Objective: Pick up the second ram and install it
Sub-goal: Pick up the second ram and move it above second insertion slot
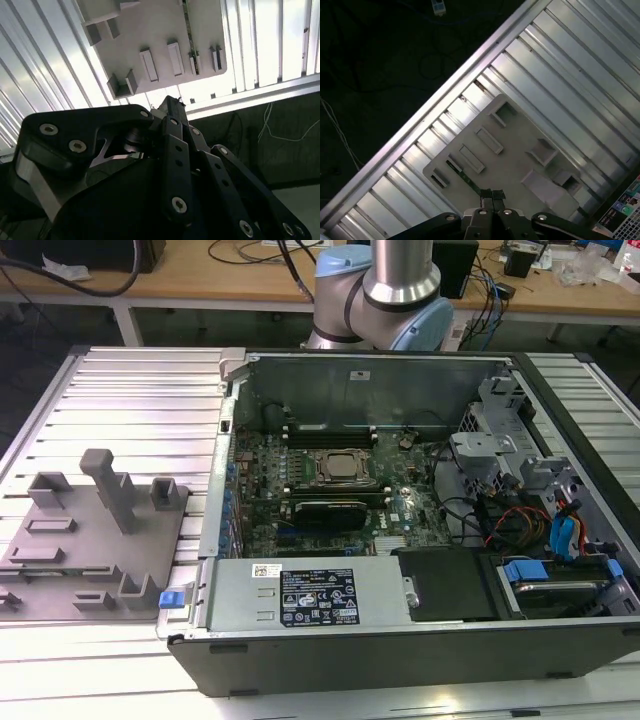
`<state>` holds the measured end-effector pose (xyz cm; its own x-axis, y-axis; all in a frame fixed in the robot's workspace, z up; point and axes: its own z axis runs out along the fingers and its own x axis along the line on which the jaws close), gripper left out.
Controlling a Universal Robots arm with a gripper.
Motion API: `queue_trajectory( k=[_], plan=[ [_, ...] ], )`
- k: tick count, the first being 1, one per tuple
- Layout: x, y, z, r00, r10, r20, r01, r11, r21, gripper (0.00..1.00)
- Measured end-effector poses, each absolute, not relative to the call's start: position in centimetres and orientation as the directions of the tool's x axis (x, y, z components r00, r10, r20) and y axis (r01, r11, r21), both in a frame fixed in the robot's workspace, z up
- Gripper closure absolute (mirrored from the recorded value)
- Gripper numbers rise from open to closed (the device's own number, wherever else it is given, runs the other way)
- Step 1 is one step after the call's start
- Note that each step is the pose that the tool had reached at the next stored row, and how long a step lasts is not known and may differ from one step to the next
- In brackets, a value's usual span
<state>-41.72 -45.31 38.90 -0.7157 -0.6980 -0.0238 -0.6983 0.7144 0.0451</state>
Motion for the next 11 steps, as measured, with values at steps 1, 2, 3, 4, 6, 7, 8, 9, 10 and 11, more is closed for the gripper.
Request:
queue_trajectory(
  k=[1,2,3,4,6,7,8,9,10,11],
  plan=[
    [-41.72,-45.30,38.90,-0.703,-0.711,-0.024,-0.711,0.701,0.045,0.89],
    [-41.72,-45.30,38.90,-0.682,-0.731,-0.024,-0.731,0.681,0.045,0.89],
    [-41.72,-45.31,38.90,-0.675,-0.738,-0.024,-0.738,0.673,0.045,0.89],
    [-41.72,-45.30,38.90,-0.669,-0.743,-0.024,-0.743,0.668,0.045,0.89],
    [-41.72,-45.31,38.89,-0.646,-0.763,-0.024,-0.763,0.645,0.045,0.89],
    [-41.72,-45.31,38.90,-0.640,-0.768,-0.024,-0.768,0.639,0.045,0.89],
    [-41.72,-45.31,38.89,-0.630,-0.776,-0.024,-0.776,0.629,0.045,0.89],
    [-41.72,-45.31,38.89,-0.617,-0.787,-0.024,-0.787,0.615,0.045,0.89],
    [-41.72,-45.30,38.90,-0.610,-0.792,-0.024,-0.792,0.609,0.045,0.89],
    [-41.72,-45.31,38.90,-0.601,-0.799,-0.024,-0.799,0.600,0.045,0.89]
  ],
)
